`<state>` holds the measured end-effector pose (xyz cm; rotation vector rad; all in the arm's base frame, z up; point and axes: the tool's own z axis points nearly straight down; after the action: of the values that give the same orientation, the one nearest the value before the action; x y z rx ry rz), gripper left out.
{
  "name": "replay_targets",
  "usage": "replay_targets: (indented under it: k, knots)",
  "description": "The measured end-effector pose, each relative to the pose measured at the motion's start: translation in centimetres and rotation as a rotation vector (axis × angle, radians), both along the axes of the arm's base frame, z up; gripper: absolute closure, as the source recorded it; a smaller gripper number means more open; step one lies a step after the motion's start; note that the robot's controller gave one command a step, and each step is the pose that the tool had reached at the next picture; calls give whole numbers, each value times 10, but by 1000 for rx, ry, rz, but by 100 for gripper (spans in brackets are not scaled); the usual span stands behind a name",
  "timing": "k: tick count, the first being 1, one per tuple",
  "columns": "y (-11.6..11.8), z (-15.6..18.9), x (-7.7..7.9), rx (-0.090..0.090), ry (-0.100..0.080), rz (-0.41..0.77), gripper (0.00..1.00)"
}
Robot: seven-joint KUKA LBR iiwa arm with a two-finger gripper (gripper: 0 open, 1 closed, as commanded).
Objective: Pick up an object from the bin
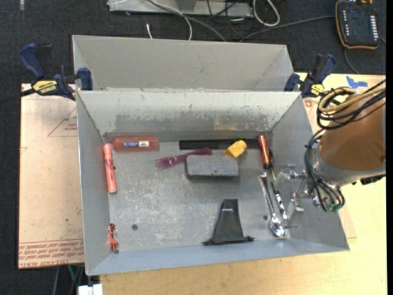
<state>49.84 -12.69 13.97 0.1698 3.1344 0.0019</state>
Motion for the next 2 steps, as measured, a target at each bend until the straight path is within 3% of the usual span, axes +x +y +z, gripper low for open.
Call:
replay_targets:
  k: [1, 2]
  knots:
    - [17, -11, 15, 1, -5, -217, 0]
    - [59, -35, -6, 1, 0, -24, 0]
